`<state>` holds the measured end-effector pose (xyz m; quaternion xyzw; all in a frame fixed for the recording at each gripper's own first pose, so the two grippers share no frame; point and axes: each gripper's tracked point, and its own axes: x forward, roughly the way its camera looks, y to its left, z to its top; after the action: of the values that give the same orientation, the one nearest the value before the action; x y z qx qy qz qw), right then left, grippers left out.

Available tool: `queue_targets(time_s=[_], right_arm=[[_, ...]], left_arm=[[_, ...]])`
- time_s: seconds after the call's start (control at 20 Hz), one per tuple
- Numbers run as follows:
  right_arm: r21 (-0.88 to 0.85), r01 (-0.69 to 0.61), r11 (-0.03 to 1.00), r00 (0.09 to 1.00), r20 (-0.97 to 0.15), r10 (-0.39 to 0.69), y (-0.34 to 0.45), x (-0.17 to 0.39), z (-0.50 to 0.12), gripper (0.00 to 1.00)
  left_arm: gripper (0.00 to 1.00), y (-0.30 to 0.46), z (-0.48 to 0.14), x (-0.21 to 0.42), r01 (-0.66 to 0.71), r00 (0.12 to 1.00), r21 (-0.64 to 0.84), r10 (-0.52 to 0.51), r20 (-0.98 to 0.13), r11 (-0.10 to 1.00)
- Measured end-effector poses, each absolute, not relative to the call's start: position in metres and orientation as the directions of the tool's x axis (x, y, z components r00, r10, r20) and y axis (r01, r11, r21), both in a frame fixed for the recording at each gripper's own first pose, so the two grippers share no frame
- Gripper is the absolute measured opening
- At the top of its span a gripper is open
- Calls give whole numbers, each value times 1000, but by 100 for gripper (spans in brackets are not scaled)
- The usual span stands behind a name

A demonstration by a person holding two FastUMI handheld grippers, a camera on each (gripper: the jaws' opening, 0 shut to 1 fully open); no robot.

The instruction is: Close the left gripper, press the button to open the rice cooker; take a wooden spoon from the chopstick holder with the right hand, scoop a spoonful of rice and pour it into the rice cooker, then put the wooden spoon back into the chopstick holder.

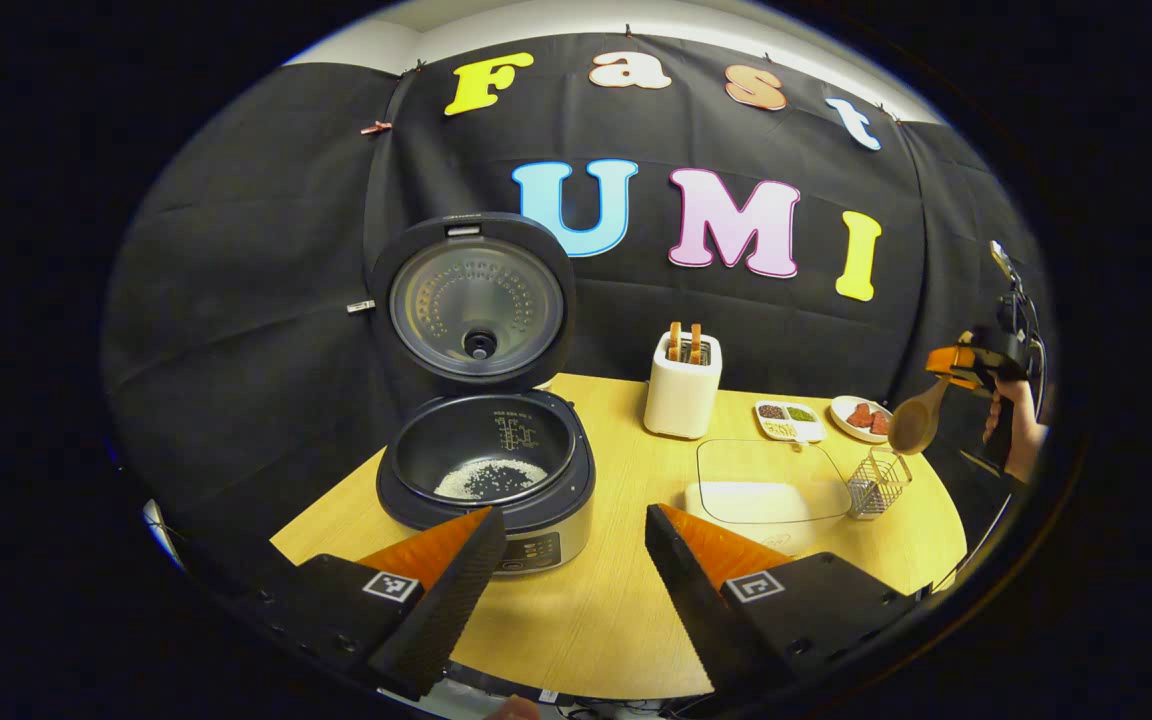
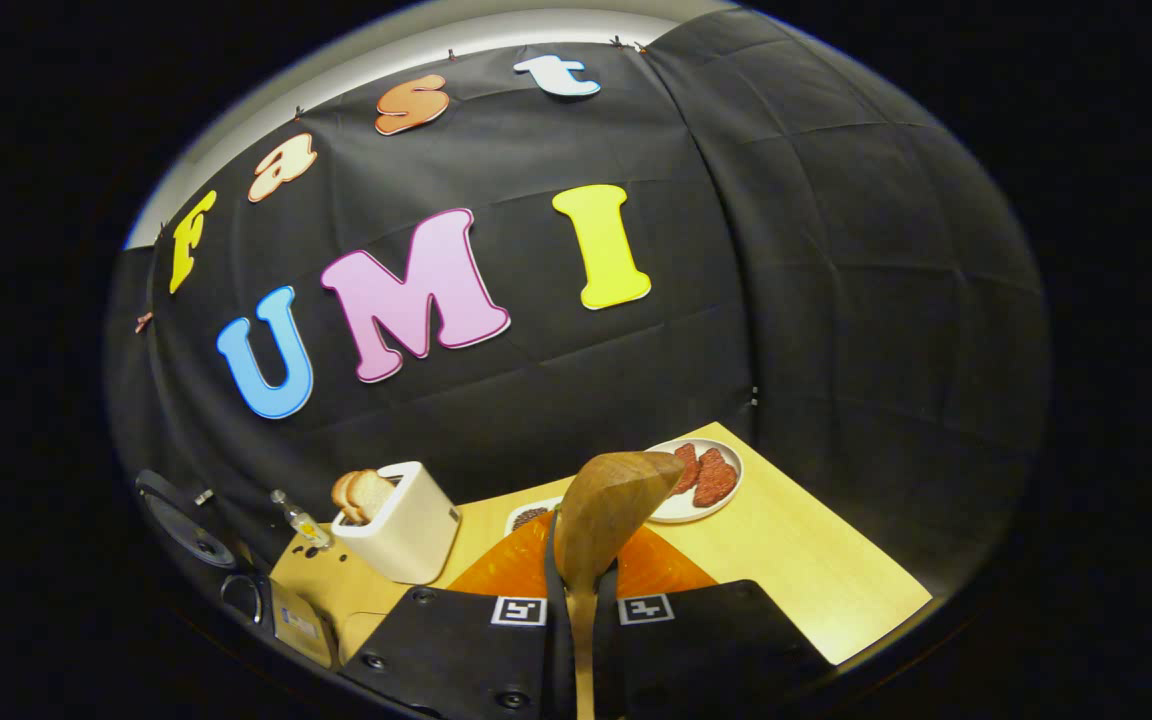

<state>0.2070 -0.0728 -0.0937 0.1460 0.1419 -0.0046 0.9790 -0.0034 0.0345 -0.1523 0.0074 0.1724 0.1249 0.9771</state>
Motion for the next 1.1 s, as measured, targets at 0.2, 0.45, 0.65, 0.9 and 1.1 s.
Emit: queue_targets(time_s=[0.2,0.45,0.65,0.9,1.1], right_arm=[[312,-52,949,961,-243,133,-13,192,-70,11],[304,-169,938,932,-259,252,62,187,-83,11],[248,-211,946,899,-331,287,99,187,-128,11],[152,-200,968,883,-400,245,107,197,-178,12],[47,-206,977,873,-443,205,105,199,-210,12]], left_arm=[[96,47,-152,-14,-225,920,31,223,-322,974],[96,58,-153,-23,-246,920,-17,228,-318,969],[96,65,-161,-28,-263,915,-49,233,-329,964],[95,82,-178,-31,-294,897,-67,250,-365,954],[95,93,-188,-32,-313,885,-80,260,-387,946]])
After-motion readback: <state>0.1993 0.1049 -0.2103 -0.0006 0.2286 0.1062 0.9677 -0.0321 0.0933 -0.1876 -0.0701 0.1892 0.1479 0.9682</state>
